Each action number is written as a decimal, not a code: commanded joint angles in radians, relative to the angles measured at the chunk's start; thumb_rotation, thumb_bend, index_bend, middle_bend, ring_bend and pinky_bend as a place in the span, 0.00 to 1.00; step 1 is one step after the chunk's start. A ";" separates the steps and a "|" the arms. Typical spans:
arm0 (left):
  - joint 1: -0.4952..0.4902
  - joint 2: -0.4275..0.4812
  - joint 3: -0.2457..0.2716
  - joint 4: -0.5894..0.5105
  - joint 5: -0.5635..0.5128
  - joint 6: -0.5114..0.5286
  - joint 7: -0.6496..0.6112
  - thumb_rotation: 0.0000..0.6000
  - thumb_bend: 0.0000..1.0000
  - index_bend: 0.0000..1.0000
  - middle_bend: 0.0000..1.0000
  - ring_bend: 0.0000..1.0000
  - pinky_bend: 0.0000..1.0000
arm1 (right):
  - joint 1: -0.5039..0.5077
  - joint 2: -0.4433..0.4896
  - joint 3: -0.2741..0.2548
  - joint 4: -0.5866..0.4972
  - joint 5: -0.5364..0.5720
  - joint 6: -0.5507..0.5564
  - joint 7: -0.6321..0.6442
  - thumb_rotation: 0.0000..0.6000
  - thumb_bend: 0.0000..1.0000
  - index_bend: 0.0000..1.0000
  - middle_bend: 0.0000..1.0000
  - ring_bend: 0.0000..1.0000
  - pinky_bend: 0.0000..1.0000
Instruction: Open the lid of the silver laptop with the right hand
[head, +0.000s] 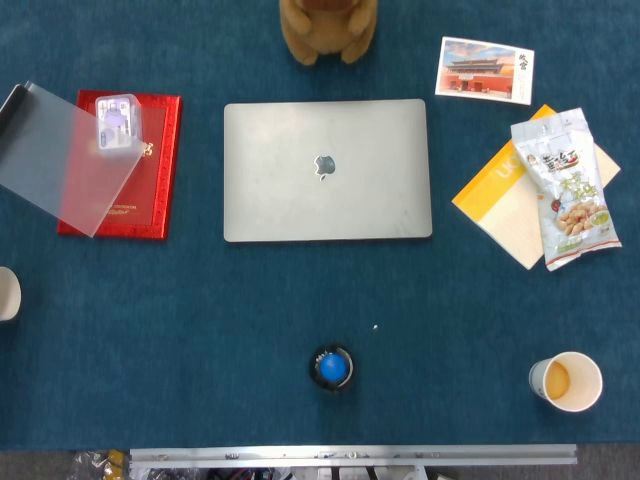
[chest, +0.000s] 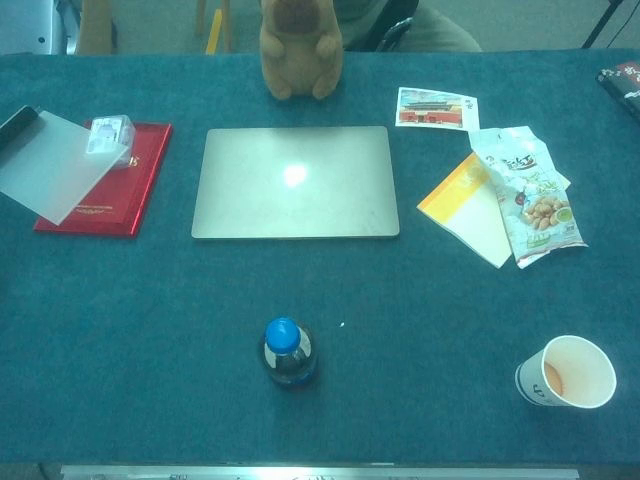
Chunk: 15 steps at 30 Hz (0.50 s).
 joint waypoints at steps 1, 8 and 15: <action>-0.002 0.000 -0.002 -0.006 -0.002 -0.003 0.007 1.00 0.44 0.31 0.34 0.25 0.27 | 0.003 -0.002 0.000 0.007 0.003 -0.009 0.004 1.00 0.17 0.32 0.38 0.27 0.29; -0.003 -0.005 -0.003 -0.016 -0.002 -0.002 0.023 1.00 0.44 0.31 0.34 0.25 0.27 | 0.017 -0.010 -0.001 0.020 -0.012 -0.024 0.019 1.00 0.17 0.32 0.38 0.27 0.29; -0.003 0.004 -0.004 -0.026 -0.004 -0.004 0.028 1.00 0.44 0.31 0.34 0.25 0.27 | 0.053 0.006 0.004 -0.022 -0.025 -0.073 0.072 1.00 0.17 0.32 0.38 0.27 0.29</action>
